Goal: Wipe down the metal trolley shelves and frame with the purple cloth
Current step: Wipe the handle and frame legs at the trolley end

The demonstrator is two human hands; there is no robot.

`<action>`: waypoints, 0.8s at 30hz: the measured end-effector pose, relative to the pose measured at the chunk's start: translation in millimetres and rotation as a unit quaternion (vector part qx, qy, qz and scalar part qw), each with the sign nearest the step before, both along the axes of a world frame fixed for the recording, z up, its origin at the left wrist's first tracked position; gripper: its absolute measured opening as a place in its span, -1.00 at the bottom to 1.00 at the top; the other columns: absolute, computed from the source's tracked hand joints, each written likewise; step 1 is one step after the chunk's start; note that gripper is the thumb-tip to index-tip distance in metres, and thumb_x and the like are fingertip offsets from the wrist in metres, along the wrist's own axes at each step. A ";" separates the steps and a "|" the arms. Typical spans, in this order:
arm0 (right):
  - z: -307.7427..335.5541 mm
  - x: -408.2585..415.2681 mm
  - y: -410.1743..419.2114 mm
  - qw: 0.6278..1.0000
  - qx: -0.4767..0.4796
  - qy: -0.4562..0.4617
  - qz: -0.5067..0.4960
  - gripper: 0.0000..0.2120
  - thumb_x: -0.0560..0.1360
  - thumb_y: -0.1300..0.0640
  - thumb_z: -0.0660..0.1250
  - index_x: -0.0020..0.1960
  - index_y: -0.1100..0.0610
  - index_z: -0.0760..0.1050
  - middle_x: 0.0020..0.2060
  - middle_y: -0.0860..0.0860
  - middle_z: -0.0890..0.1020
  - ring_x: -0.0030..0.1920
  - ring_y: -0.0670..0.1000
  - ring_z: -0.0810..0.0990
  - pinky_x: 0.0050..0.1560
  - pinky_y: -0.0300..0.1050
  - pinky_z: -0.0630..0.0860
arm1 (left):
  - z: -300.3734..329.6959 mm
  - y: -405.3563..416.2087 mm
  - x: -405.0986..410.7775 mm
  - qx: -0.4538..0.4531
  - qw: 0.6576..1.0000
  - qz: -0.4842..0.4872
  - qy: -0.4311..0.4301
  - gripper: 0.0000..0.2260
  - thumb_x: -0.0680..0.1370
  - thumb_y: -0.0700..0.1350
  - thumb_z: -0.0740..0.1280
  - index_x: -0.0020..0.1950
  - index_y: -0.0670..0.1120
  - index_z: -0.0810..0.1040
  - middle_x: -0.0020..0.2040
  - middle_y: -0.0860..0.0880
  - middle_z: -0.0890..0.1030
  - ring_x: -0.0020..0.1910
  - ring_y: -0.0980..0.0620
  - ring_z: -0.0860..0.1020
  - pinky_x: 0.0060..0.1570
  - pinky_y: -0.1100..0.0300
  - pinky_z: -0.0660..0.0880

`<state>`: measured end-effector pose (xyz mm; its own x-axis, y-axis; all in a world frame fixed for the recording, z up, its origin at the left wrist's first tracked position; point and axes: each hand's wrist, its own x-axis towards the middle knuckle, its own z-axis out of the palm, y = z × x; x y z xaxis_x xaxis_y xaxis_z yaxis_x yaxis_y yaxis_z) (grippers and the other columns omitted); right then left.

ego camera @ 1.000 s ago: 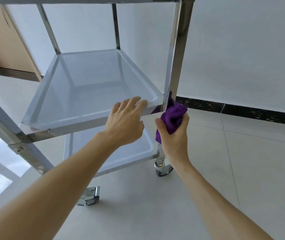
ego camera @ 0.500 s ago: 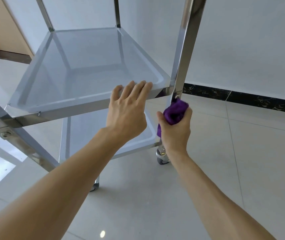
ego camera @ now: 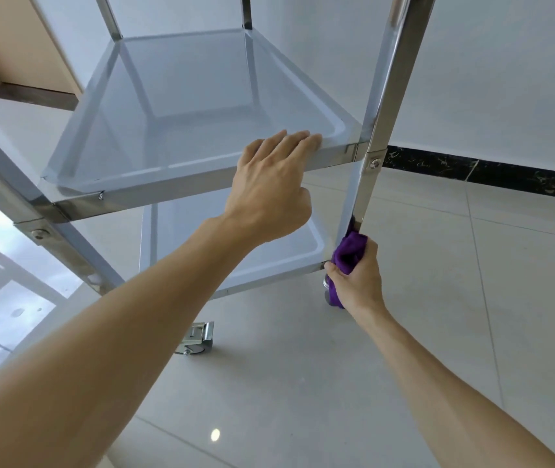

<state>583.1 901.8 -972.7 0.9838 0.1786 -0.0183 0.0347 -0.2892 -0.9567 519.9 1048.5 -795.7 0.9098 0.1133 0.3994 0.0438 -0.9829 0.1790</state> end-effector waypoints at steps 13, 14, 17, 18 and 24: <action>18.3 -67.4 47.1 0.983 0.031 0.107 0.146 -0.76 0.48 -0.01 0.40 0.06 -0.17 0.39 -0.07 -0.18 0.61 -0.11 -0.15 0.61 -0.19 -0.24 0.44 | 21.0 82.7 -131.4 -0.111 0.987 -0.014 -0.113 -0.67 0.53 -0.38 0.22 0.21 -0.10 0.57 0.13 0.01 0.57 -0.04 0.14 0.55 -0.05 0.50 0.37; 21.8 -70.4 57.7 0.974 0.061 0.141 0.168 -0.73 0.45 0.06 0.39 0.06 -0.18 0.40 -0.04 -0.14 0.62 -0.10 -0.10 0.62 -0.17 -0.19 0.47 | 18.5 87.1 -140.3 -0.120 0.984 -0.002 -0.128 -0.71 0.55 -0.37 0.23 0.17 -0.11 0.58 0.09 0.02 0.59 -0.08 0.12 0.57 -0.09 0.48 0.41; 32.8 -79.4 83.2 0.950 0.093 0.175 0.243 -0.57 0.33 0.11 0.34 0.17 -0.16 0.40 0.04 -0.06 0.61 -0.06 -0.03 0.62 -0.13 -0.14 0.50 | 7.2 100.1 -166.2 -0.137 0.982 0.015 -0.133 -0.84 0.61 -0.27 0.25 0.08 -0.12 0.60 -0.05 0.04 0.63 -0.19 0.10 0.63 -0.17 0.28 0.56; 36.7 -82.6 89.2 0.946 0.090 0.162 0.266 -0.53 0.33 0.10 0.35 0.22 -0.15 0.40 0.07 -0.07 0.60 -0.03 -0.06 0.62 -0.13 -0.19 0.51 | 2.9 104.4 -173.9 -0.156 0.981 0.020 -0.116 -0.85 0.62 -0.22 0.25 0.04 -0.10 0.62 -0.12 0.06 0.65 -0.23 0.10 0.64 -0.20 0.23 0.58; 48.9 -97.4 125.0 0.940 0.037 -0.026 0.339 -0.66 0.48 0.15 0.40 0.14 -0.17 0.40 0.05 -0.26 0.55 0.03 -0.26 0.54 -0.10 -0.49 0.42 | -24.0 136.3 -202.0 -0.219 0.959 0.178 -0.024 -0.45 0.62 0.20 0.19 -0.45 -0.06 0.61 -0.54 0.02 0.58 -0.52 0.13 0.59 -0.29 0.09 0.60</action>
<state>485.6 1026.8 -923.9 0.6419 0.7641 0.0640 0.2353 -0.1168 -0.9649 318.0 1184.8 -819.7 0.7640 0.5793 0.2840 0.3435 -0.7379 0.5810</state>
